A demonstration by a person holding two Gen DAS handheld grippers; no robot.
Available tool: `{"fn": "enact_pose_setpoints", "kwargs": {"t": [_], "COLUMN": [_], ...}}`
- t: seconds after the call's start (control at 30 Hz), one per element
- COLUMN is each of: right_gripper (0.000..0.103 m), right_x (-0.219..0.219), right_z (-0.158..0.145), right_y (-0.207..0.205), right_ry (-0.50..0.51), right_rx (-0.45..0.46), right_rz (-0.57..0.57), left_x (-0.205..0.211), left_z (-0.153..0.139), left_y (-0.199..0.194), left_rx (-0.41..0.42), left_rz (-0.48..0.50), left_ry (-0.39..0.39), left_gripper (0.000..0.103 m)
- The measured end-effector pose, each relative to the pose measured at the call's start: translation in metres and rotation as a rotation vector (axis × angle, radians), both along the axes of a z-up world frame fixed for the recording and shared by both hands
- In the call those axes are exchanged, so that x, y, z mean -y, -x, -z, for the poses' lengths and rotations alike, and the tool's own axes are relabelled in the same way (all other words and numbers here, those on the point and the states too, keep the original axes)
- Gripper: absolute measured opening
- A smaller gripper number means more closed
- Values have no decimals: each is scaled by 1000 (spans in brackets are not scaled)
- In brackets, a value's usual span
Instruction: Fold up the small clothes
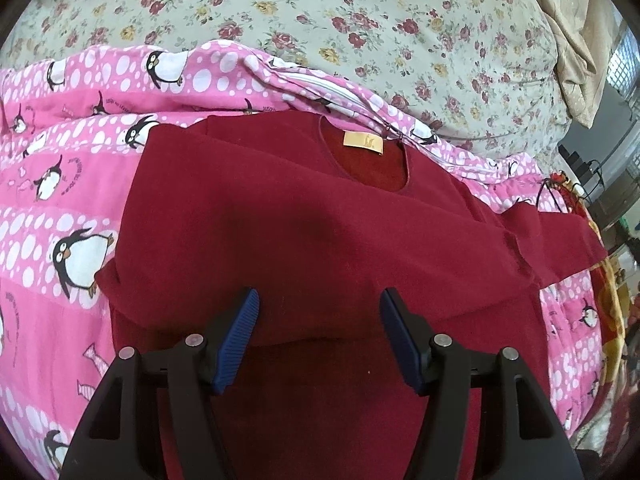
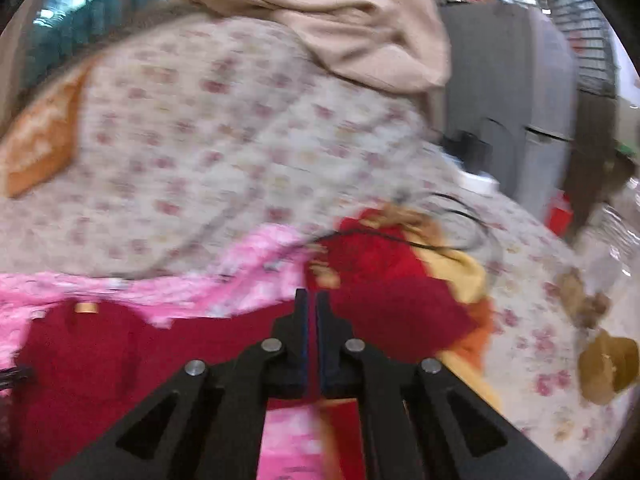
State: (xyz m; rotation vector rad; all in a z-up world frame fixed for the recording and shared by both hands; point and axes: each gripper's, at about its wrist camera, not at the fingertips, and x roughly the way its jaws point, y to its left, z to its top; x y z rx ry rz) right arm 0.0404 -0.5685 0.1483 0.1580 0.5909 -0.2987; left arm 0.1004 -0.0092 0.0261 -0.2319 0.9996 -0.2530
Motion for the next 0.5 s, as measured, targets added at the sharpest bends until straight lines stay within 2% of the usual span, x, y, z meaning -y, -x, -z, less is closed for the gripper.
{"fn": "enact_pose_setpoints", "kwargs": {"t": [0.03, 0.13, 0.17, 0.2, 0.3, 0.4, 0.5], "right_gripper": [9, 29, 43, 52, 52, 51, 51], "right_x": [24, 68, 81, 88, 95, 96, 92], "right_z": [-3, -12, -13, -11, -6, 12, 37], "right_y": [4, 10, 6, 2, -12, -30, -42], "right_ry": [-33, -109, -153, -168, -116, -124, -32], "right_rx": [24, 57, 41, 17, -45, -128, -247], "right_rz": [56, 114, 101, 93, 74, 6, 34], "left_x": [-1, 2, 4, 8, 18, 25, 26], "left_z": [0, 1, 2, 3, 5, 7, 7], "left_y": [0, -3, -4, -5, -5, -4, -4], "left_rx": [-7, -17, -15, -10, 13, 34, 41], "left_rz": [-4, -8, -4, 1, 19, 32, 39], "left_ry": [10, 15, 7, -12, -74, -125, -137], "left_gripper": [40, 40, 40, 40, 41, 43, 45]}}
